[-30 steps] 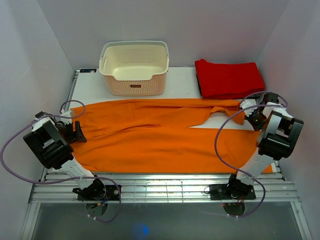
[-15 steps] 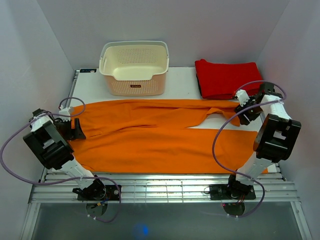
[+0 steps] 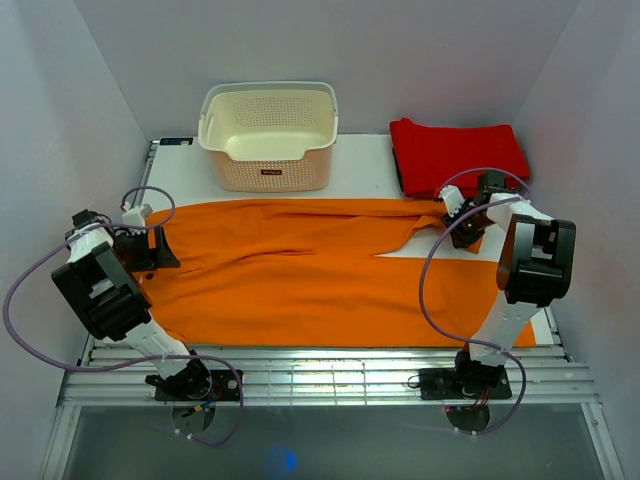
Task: Fold and stack the trousers
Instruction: Flatten the trousers out
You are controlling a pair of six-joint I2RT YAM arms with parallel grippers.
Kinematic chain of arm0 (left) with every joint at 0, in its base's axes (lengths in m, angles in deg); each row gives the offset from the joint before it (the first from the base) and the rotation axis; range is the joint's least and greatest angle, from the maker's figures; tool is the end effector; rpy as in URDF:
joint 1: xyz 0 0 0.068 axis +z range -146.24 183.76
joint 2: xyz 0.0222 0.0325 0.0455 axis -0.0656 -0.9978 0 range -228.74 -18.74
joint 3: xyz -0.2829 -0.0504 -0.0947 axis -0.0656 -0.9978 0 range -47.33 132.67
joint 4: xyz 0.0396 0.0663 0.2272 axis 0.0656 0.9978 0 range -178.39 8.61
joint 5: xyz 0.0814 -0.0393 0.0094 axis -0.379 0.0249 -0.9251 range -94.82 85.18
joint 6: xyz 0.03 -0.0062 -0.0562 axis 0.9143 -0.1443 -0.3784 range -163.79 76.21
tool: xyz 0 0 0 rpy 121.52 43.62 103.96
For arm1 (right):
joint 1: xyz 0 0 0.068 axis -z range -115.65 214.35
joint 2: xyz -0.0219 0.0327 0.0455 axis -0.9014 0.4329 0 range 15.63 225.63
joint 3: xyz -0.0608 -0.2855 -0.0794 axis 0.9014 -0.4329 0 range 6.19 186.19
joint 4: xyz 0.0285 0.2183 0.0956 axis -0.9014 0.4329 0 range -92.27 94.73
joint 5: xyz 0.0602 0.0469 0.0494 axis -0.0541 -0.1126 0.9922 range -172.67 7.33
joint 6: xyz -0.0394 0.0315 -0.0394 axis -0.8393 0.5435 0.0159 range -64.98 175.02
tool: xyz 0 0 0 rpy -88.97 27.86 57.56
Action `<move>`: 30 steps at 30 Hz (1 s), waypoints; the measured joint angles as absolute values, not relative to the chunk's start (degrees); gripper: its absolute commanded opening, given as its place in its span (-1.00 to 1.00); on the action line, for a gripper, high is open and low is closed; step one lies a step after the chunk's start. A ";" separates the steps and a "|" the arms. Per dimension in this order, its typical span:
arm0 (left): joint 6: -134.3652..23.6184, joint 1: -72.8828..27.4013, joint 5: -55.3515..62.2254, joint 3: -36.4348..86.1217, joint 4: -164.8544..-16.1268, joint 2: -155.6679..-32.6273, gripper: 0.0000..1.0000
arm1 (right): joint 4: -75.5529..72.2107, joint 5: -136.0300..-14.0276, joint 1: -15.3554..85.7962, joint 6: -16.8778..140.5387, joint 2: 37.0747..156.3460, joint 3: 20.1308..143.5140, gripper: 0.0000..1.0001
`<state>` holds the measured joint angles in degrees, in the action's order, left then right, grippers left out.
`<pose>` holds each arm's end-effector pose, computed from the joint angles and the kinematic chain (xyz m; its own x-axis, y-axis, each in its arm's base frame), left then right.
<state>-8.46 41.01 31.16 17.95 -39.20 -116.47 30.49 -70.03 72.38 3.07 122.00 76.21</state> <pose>0.2531 0.1557 0.2242 -0.8864 -0.0862 -0.4548 0.1113 0.9140 -0.3902 0.3589 -0.0397 0.1986 -0.6167 -0.6890 -0.3809 -0.6921 0.7050 -0.1548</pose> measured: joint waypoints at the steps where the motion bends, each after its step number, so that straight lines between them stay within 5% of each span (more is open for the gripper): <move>1: -8.75 41.01 30.90 17.82 -39.77 -116.93 0.75 | 29.31 -70.53 72.38 3.31 122.13 75.42 -0.70; 2: -8.94 41.01 30.53 17.53 -40.40 -117.44 0.74 | 28.26 -71.25 72.42 2.99 121.73 74.76 -0.84; 9: -9.10 40.93 28.41 15.90 -43.07 -118.92 0.66 | 20.89 -75.93 75.94 -3.33 117.49 68.08 -0.84; 19: -5.01 40.23 25.57 15.04 -43.79 -118.18 0.63 | 30.22 -75.18 86.35 -16.51 113.23 65.28 -0.82; 24: 2.27 40.53 23.78 14.47 -41.47 -117.28 0.78 | 35.08 -76.47 88.40 -19.13 113.12 65.41 0.31; 30: 7.82 41.30 27.38 15.94 -33.78 -110.53 0.82 | 47.27 -71.03 89.87 -17.91 113.21 80.01 0.27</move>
<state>7.82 41.30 27.38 15.94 -33.78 -110.53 47.27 -71.03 89.87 -17.91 113.21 80.01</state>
